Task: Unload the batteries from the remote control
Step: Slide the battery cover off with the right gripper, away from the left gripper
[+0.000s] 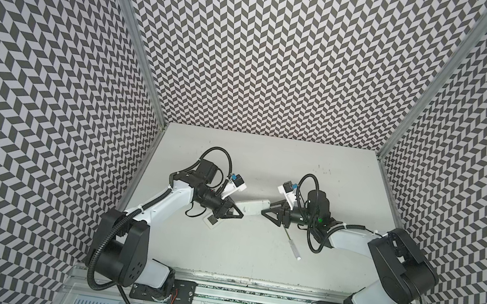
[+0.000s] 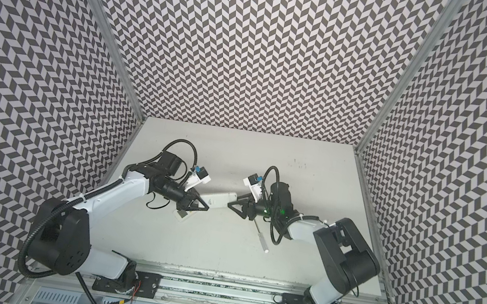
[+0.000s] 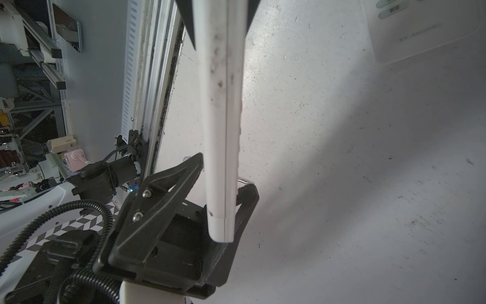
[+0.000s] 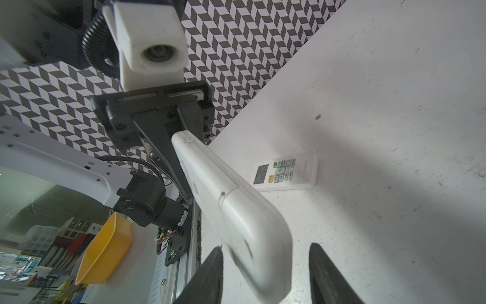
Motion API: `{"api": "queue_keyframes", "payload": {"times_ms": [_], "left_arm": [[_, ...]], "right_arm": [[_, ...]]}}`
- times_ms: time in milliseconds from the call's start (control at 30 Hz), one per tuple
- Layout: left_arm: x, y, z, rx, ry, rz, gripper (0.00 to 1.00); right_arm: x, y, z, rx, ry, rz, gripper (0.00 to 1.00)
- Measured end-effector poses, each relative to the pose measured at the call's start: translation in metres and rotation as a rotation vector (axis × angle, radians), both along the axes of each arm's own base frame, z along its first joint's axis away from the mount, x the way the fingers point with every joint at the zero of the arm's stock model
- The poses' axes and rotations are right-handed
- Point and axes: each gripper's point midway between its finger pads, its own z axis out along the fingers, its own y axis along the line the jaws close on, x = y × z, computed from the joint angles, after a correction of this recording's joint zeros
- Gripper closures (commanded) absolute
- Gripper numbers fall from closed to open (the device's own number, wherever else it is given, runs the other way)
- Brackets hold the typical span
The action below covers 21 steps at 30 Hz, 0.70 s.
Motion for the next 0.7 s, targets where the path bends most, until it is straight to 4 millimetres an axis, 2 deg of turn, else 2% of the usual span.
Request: {"api": "queue_keyframes", "payload": {"times_ms": [167,400,700], "left_arm": [[-0.003,0.0003,-0.0008,-0.004,0.003,-0.004,1.0],[-0.0038,0.0005,-0.001,-0.003,0.002,-0.005,1.0],[-0.0042,0.0007,-0.0016,0.001,0.005,-0.004,1.0]], "right_arm": [[0.0009,0.0002,0.0052,0.021,-0.003,0.004,0.56],[0.0002,0.0011,0.0034,0.031,0.018,0.012,0.58],[0.0003,0.0017,0.0066,0.043,0.019,0.014,0.74]]}}
